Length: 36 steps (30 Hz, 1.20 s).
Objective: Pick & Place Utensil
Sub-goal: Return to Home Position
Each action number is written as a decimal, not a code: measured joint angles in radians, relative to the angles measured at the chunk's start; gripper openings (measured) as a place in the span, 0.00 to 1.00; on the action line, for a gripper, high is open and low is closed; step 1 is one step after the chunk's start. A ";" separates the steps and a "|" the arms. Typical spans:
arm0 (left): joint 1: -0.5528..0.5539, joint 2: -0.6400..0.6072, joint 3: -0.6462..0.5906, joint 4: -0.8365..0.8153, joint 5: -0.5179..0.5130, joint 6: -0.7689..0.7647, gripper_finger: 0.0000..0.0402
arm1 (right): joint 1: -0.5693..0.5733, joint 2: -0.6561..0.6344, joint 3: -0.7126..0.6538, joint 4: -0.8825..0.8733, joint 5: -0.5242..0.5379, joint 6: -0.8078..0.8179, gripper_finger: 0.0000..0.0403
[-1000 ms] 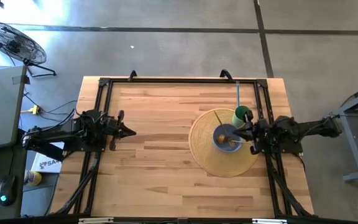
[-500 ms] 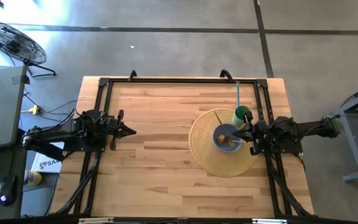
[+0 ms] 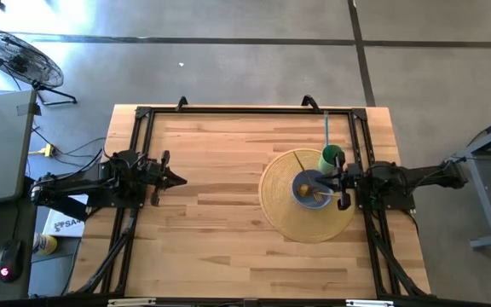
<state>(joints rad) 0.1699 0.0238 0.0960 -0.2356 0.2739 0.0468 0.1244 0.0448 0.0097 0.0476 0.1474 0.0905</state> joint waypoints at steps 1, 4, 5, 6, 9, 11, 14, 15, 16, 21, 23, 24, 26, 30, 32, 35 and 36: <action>0.000 0.000 0.000 0.000 0.001 0.000 0.02 | 0.000 0.003 0.000 -0.001 0.000 0.004 0.01; 0.000 0.000 0.000 0.000 0.001 0.000 0.02 | 0.000 0.006 0.000 -0.001 -0.001 0.006 0.02; 0.000 0.000 0.000 0.000 0.001 0.000 0.02 | 0.000 0.006 0.000 -0.001 -0.001 0.006 0.02; 0.000 0.000 0.000 0.000 0.001 0.000 0.02 | 0.000 0.006 0.000 -0.002 -0.001 0.009 0.02; 0.000 0.000 0.000 0.000 0.001 0.000 0.02 | 0.000 0.006 0.000 -0.001 -0.026 0.076 0.02; 0.000 0.000 0.000 0.001 0.001 0.000 0.02 | 0.000 0.006 0.000 -0.002 -0.048 0.045 0.02; 0.000 0.000 0.000 0.001 0.001 0.000 0.02 | 0.000 0.006 0.000 -0.004 -0.039 0.035 0.02; 0.000 0.000 0.000 0.001 0.001 0.000 0.02 | -0.001 0.006 0.000 -0.005 -0.033 0.036 0.02; 0.000 0.000 0.000 0.001 0.001 0.000 0.02 | 0.000 0.006 0.000 -0.006 -0.034 0.039 0.02; 0.000 0.000 0.000 0.001 0.001 0.000 0.02 | 0.000 0.006 0.000 -0.006 -0.049 0.033 0.01; 0.000 0.000 0.000 0.001 0.001 0.000 0.02 | 0.000 0.006 0.000 -0.006 -0.049 0.037 0.01; 0.000 0.000 0.000 0.001 0.000 0.000 0.02 | 0.000 0.007 0.000 -0.005 -0.049 0.036 0.01; 0.000 0.000 0.000 0.001 0.000 0.000 0.02 | 0.000 0.007 0.000 0.000 -0.044 0.018 0.01; 0.000 0.000 -0.011 0.034 -0.004 0.000 0.02 | 0.000 0.007 0.000 0.007 -0.041 -0.001 0.02; 0.000 0.000 -0.019 0.068 -0.008 0.000 0.02 | 0.000 0.007 0.000 0.009 -0.041 -0.001 0.02; 0.000 -0.001 -0.041 0.153 -0.008 0.000 0.02 | 0.000 0.007 0.000 0.017 -0.041 -0.001 0.02; 0.000 -0.001 -0.057 0.203 -0.010 0.000 0.02 | 0.000 0.007 0.000 0.017 -0.041 -0.001 0.02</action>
<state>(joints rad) 0.1699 0.0224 0.0394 -0.0329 0.2644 0.0470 0.1242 0.0513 0.0093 0.0647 0.1062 0.0891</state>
